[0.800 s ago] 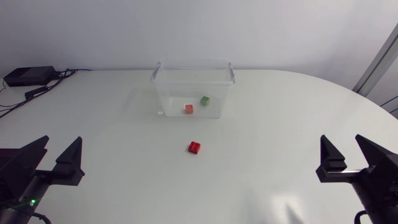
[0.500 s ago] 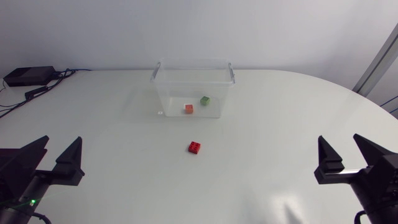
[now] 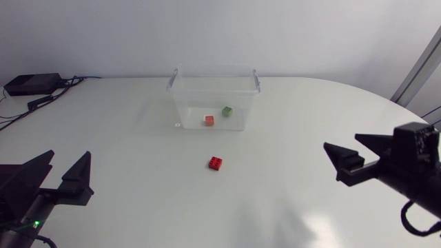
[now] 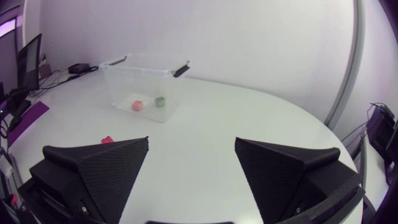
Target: Place the duplo bricks in the container
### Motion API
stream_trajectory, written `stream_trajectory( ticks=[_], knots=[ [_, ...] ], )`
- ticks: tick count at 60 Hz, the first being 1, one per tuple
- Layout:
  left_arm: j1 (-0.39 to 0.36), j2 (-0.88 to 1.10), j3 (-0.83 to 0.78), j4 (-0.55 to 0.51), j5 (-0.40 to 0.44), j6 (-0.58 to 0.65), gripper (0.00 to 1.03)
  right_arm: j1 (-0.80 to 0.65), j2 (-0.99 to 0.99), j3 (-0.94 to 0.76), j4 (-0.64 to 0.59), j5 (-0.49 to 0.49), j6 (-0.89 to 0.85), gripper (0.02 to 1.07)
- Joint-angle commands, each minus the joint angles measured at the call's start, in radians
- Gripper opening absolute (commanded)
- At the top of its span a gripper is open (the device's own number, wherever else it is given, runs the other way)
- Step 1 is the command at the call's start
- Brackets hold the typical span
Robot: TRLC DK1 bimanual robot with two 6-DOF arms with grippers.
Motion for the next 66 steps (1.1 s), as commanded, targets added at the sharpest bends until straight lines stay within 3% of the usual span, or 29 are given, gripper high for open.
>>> stream_trajectory(
  ticks=[1, 12, 23, 48, 66],
  knots=[
    [-0.002, -0.010, -0.018, 0.010, -0.005, -0.003, 1.00, 0.076, 0.162, 0.095, -0.044, -0.022, -0.018, 0.97],
    [-0.002, -0.010, -0.018, 0.010, -0.005, -0.003, 1.00, 0.282, 0.429, 0.242, -0.082, -0.019, -0.077, 1.02],
    [-0.002, -0.010, -0.018, 0.010, -0.005, -0.003, 1.00, 0.418, 0.651, 0.310, -0.036, -0.003, -0.095, 1.02],
    [-0.002, -0.010, -0.018, 0.010, -0.005, -0.003, 1.00, 0.501, 1.009, 0.403, 0.203, -0.006, -0.153, 1.02],
    [-0.002, -0.010, -0.018, 0.010, -0.005, -0.003, 1.00, 0.590, 1.133, 0.520, 0.162, -0.026, -0.101, 1.02]
  ],
)
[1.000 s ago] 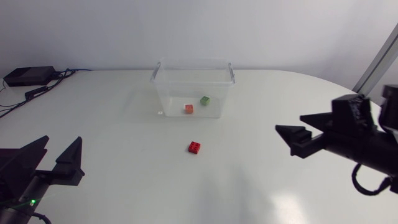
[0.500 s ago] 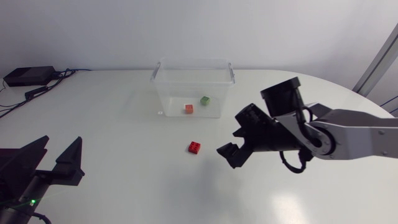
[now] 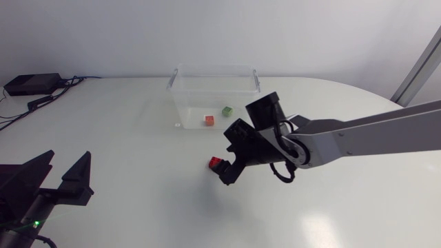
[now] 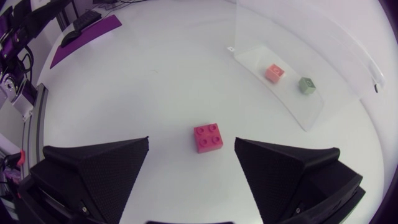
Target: Place the duplo bricks in the container
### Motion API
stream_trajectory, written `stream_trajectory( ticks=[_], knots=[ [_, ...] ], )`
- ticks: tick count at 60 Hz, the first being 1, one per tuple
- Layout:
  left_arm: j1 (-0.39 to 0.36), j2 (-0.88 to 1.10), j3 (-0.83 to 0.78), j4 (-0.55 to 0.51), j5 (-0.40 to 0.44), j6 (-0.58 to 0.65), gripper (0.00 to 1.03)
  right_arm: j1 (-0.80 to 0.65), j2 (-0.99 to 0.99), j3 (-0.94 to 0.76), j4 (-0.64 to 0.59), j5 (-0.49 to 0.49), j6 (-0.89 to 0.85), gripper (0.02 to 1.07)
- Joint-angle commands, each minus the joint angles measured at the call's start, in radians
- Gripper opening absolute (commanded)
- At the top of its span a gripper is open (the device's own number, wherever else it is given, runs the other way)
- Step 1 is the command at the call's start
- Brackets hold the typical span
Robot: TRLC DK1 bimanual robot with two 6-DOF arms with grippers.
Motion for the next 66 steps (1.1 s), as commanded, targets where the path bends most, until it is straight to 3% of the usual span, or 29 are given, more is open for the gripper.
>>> stream_trajectory(
  ticks=[1, 66],
  knots=[
    [-0.002, -0.010, -0.018, 0.010, -0.006, -0.003, 1.00, 0.014, 0.051, 0.045, -0.026, -0.010, 0.022, 1.02],
    [-0.002, -0.010, -0.018, 0.010, -0.006, -0.003, 1.00, -0.028, 0.326, 0.400, -0.401, -0.039, -0.030, 1.02]
  ],
)
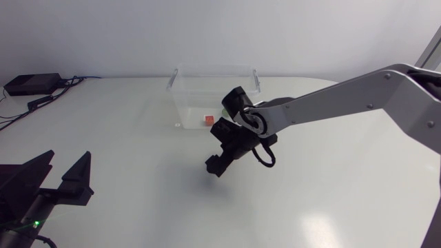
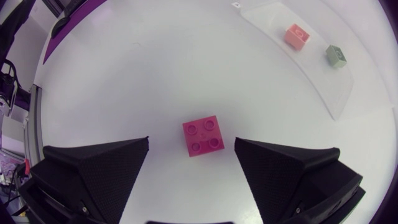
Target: Place the duplo bricks in the container
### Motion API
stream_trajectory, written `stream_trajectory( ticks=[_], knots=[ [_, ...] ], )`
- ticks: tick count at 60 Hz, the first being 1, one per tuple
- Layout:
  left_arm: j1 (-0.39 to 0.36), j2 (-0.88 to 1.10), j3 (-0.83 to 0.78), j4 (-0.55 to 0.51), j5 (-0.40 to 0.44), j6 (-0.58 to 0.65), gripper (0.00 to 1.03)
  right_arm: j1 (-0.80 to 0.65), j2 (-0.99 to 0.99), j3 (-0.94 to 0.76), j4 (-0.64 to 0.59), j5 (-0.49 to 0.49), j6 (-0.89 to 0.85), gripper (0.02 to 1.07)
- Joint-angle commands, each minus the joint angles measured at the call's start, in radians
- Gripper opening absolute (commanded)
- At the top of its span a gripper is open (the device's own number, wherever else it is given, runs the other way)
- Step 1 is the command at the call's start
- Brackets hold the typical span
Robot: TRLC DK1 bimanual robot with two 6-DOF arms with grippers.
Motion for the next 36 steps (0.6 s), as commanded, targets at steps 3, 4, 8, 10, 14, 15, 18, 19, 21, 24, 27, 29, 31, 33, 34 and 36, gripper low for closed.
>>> stream_trajectory(
  ticks=[3, 4, 8, 10, 14, 15, 18, 19, 21, 24, 27, 29, 31, 33, 34, 36],
  knots=[
    [-0.002, -0.010, -0.018, 0.010, -0.006, -0.003, 1.00, -0.005, 0.039, 0.051, -0.053, -0.004, -0.026, 1.01],
    [-0.002, -0.010, -0.018, 0.010, -0.006, -0.003, 1.00, -0.005, 0.043, 0.059, -0.063, -0.001, -0.028, 1.00],
    [-0.002, -0.010, -0.018, 0.010, -0.006, -0.003, 1.00, -0.005, 0.053, 0.080, -0.089, -0.001, -0.029, 0.99],
    [-0.002, -0.010, -0.018, 0.010, -0.006, -0.003, 1.00, -0.003, 0.056, 0.086, -0.096, -0.001, -0.031, 0.99],
    [-0.002, -0.010, -0.018, 0.010, -0.006, -0.003, 1.00, -0.002, 0.064, 0.101, -0.111, -0.001, -0.034, 0.96],
    [-0.002, -0.010, -0.018, 0.010, -0.006, -0.003, 1.00, 0.000, 0.067, 0.106, -0.114, -0.001, -0.035, 0.95],
    [-0.002, -0.010, -0.018, 0.010, -0.006, -0.003, 1.00, 0.001, 0.073, 0.118, -0.125, -0.001, -0.037, 0.93],
    [-0.002, -0.010, -0.018, 0.010, -0.006, -0.003, 1.00, 0.001, 0.078, 0.126, -0.131, -0.001, -0.038, 0.93],
    [-0.002, -0.010, -0.018, 0.010, -0.006, -0.003, 1.00, 0.001, 0.084, 0.140, -0.149, -0.001, -0.041, 0.93],
    [-0.002, -0.010, -0.018, 0.010, -0.006, -0.003, 1.00, 0.003, 0.099, 0.167, -0.184, -0.001, -0.044, 0.93],
    [-0.002, -0.010, -0.018, 0.010, -0.006, -0.003, 1.00, 0.006, 0.116, 0.203, -0.237, 0.002, -0.057, 0.93],
    [-0.002, -0.010, -0.018, 0.010, -0.006, -0.003, 1.00, 0.008, 0.130, 0.230, -0.273, 0.007, -0.057, 0.94],
    [-0.002, -0.010, -0.018, 0.010, -0.006, -0.003, 1.00, 0.006, 0.141, 0.247, -0.298, 0.007, -0.057, 0.98],
    [-0.002, -0.010, -0.018, 0.010, -0.006, -0.003, 1.00, 0.006, 0.147, 0.263, -0.321, 0.008, -0.058, 1.01],
    [-0.002, -0.010, -0.018, 0.010, -0.006, -0.003, 1.00, 0.006, 0.153, 0.270, -0.330, 0.007, -0.060, 1.02],
    [-0.002, -0.010, -0.018, 0.010, -0.006, -0.003, 1.00, 0.003, 0.164, 0.290, -0.355, 0.007, -0.063, 1.02]
  ],
)
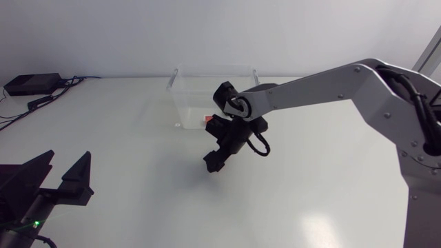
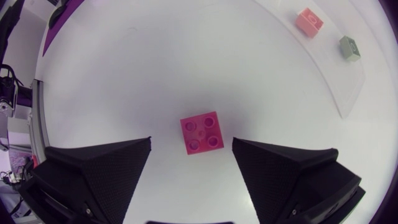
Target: Place the duplo bricks in the container
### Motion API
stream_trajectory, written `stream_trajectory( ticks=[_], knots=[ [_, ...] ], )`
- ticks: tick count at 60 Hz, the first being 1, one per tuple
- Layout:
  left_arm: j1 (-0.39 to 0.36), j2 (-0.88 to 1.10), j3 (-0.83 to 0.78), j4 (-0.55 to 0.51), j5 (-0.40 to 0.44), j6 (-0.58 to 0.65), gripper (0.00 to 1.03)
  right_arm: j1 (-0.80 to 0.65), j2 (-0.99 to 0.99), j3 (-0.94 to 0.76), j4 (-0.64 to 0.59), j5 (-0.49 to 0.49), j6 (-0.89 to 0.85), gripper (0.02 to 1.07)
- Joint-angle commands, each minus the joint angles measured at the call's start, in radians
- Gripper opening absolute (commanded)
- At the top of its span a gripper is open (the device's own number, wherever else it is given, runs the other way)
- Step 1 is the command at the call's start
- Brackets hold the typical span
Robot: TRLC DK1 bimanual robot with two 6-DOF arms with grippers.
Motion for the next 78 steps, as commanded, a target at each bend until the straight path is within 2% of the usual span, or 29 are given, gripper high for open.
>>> stream_trajectory(
  ticks=[1, 23, 38, 40, 42, 43, 51, 78],
  knots=[
    [-0.002, -0.010, -0.018, 0.010, -0.006, -0.003, 1.00, 0.003, 0.046, 0.055, -0.053, 0.002, -0.025, 1.02],
    [-0.002, -0.010, -0.018, 0.010, -0.006, -0.003, 1.00, 0.011, 0.149, 0.215, -0.221, -0.002, -0.024, 1.01],
    [-0.002, -0.010, -0.018, 0.010, -0.006, -0.003, 1.00, 0.044, 0.167, 0.230, -0.220, -0.009, -0.010, 0.76],
    [-0.002, -0.010, -0.018, 0.010, -0.006, -0.003, 1.00, 0.054, 0.167, 0.230, -0.212, -0.009, 0.001, 0.64],
    [-0.002, -0.010, -0.018, 0.010, -0.006, -0.003, 1.00, 0.061, 0.172, 0.232, -0.192, 0.005, 0.035, 0.40],
    [-0.002, -0.010, -0.018, 0.010, -0.006, -0.003, 1.00, 0.061, 0.172, 0.229, -0.178, 0.011, 0.045, 0.38],
    [-0.002, -0.010, -0.018, 0.010, -0.006, -0.003, 1.00, 0.031, 0.153, 0.172, -0.175, 0.056, 0.041, 0.35],
    [-0.002, -0.010, -0.018, 0.010, -0.006, -0.003, 1.00, -0.002, -0.114, -0.060, -0.050, 0.071, 0.084, 0.33]
  ],
)
